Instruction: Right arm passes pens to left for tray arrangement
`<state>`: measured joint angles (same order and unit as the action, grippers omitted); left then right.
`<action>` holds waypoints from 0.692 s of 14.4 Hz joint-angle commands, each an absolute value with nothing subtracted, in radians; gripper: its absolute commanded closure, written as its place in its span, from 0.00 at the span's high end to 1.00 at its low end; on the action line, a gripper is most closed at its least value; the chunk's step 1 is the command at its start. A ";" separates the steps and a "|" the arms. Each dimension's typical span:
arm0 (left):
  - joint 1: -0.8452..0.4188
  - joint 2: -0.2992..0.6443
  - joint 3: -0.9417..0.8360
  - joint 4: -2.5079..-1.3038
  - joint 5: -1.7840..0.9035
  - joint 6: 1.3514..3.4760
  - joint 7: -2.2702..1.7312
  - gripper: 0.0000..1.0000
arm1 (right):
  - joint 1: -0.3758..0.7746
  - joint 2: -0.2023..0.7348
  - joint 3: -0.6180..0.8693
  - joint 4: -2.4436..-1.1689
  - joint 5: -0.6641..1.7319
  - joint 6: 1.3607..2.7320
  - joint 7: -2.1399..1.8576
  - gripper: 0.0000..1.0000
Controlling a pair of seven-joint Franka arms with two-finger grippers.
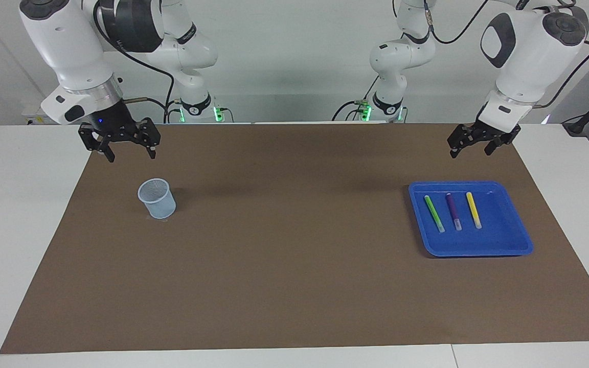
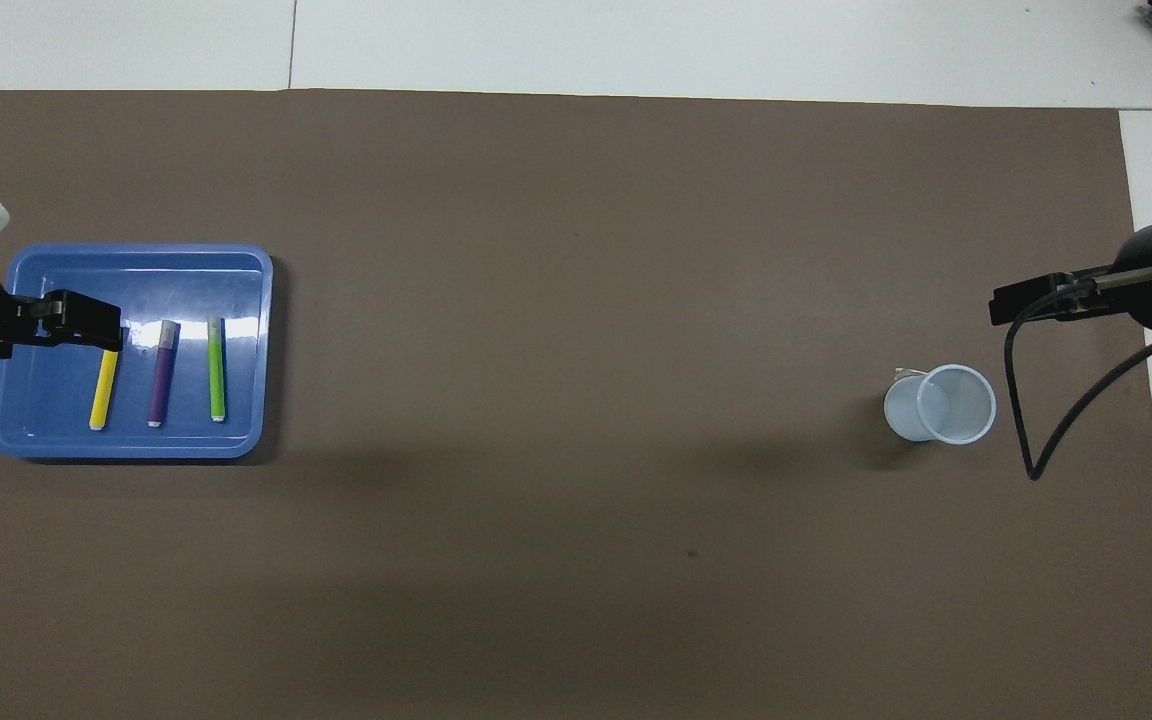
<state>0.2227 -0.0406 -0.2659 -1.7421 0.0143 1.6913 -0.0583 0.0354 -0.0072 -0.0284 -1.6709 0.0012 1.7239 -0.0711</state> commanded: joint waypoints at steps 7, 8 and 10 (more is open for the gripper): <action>0.135 -0.055 -0.170 -1.654 0.009 1.577 -0.049 1.00 | 0.025 -0.018 -0.021 -1.677 -0.006 1.712 -0.091 1.00; 0.137 -0.057 -0.170 -1.655 0.009 1.575 -0.046 1.00 | 0.026 -0.018 -0.020 -1.675 -0.006 1.712 -0.091 1.00; 0.140 -0.058 -0.172 -1.661 0.008 1.577 -0.046 1.00 | 0.026 -0.018 -0.020 -1.675 -0.006 1.710 -0.091 1.00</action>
<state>0.1581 -0.0522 -0.1907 -1.6680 0.0143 1.6014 -0.0575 0.0355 -0.0072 -0.0281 -1.6709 0.0012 1.7238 -0.0711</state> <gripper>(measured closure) 0.000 0.000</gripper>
